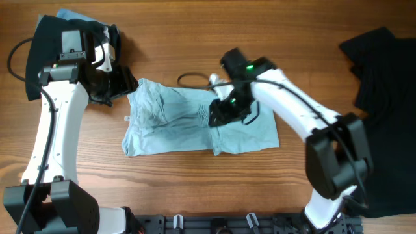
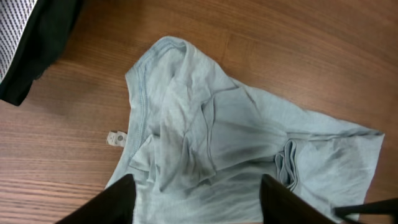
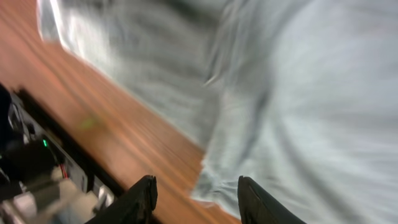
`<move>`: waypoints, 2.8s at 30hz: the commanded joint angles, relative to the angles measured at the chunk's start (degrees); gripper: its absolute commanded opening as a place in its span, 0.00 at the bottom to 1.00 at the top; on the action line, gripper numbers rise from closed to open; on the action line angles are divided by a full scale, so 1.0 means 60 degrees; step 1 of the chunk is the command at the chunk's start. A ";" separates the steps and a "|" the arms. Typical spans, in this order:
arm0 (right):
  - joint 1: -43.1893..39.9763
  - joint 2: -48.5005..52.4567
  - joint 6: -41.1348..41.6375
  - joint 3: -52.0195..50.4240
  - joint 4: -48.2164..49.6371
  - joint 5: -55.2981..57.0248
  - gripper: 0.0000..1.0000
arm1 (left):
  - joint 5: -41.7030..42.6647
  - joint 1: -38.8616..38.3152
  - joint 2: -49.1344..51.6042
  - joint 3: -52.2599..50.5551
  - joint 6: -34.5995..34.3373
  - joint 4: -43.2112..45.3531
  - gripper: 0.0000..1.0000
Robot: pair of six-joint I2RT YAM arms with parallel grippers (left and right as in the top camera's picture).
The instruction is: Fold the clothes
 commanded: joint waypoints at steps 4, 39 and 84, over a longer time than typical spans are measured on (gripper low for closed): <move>-0.0973 -0.0080 0.0958 0.0262 0.0022 0.1075 0.57 | -0.0066 -0.0029 -0.0124 0.0117 0.0091 -0.0306 0.71; 0.1741 0.1173 0.1727 0.0255 0.2466 0.4674 0.62 | -0.0058 -0.0029 0.0018 0.0117 0.0087 -0.0306 0.69; 0.1501 0.0710 0.2422 0.0601 0.2721 0.5096 0.60 | -0.0062 -0.0029 0.0018 0.0117 0.0087 -0.0295 0.70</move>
